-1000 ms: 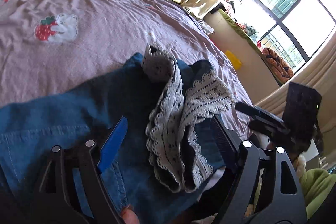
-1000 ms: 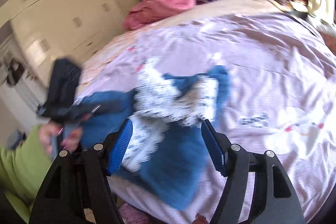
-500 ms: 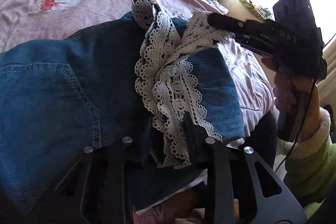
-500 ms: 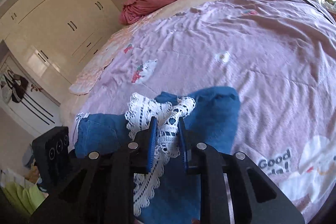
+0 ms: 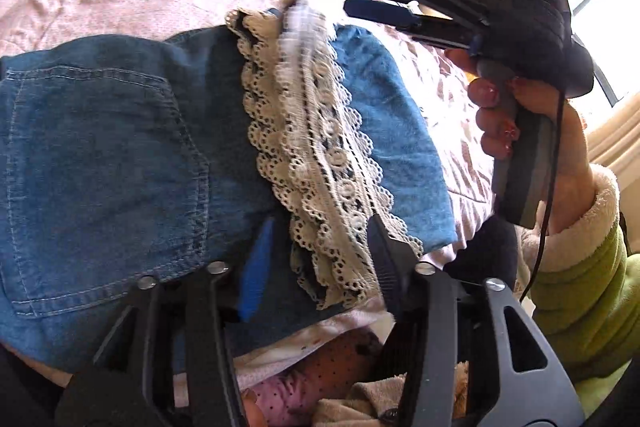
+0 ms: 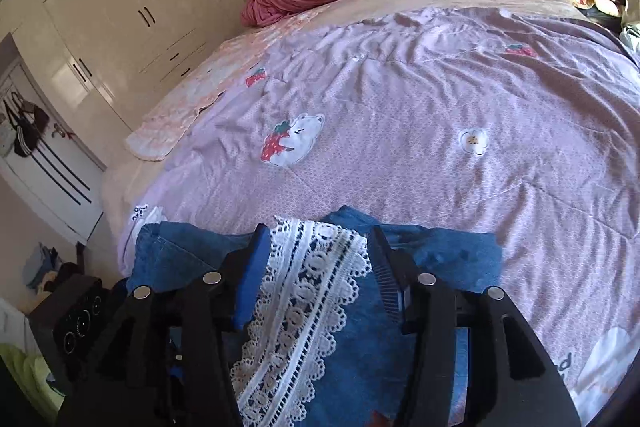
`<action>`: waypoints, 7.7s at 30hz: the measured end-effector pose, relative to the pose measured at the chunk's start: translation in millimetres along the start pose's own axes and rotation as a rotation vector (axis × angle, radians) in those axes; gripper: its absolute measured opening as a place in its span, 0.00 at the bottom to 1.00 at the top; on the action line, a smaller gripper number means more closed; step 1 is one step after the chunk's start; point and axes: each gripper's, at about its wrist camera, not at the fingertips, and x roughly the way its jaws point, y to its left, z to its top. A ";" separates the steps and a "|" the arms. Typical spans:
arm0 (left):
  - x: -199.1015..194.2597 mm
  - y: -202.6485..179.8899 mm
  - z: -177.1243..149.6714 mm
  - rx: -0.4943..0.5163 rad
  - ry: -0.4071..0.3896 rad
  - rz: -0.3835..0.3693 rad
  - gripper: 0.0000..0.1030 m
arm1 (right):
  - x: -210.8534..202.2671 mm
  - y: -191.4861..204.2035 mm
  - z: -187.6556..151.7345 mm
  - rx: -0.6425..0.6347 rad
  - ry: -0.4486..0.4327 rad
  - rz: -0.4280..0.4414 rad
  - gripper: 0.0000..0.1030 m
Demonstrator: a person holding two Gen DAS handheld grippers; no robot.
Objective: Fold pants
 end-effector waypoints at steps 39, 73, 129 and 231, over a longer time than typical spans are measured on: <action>-57.4 -35.1 -7.3 0.084 -0.155 0.315 0.62 | -58.4 36.9 -29.1 -0.076 -0.087 -0.066 0.77; -138.4 83.5 -60.6 -0.231 -0.273 0.508 0.90 | 23.6 153.3 -11.0 -0.303 0.045 0.000 0.92; -64.8 20.4 19.2 -0.170 -0.294 -0.054 0.35 | 3.6 55.6 34.4 -0.217 0.055 0.458 0.32; 3.1 -86.6 -12.3 0.224 -0.127 0.230 0.49 | -39.1 -13.9 -80.5 -0.136 0.073 -0.125 0.27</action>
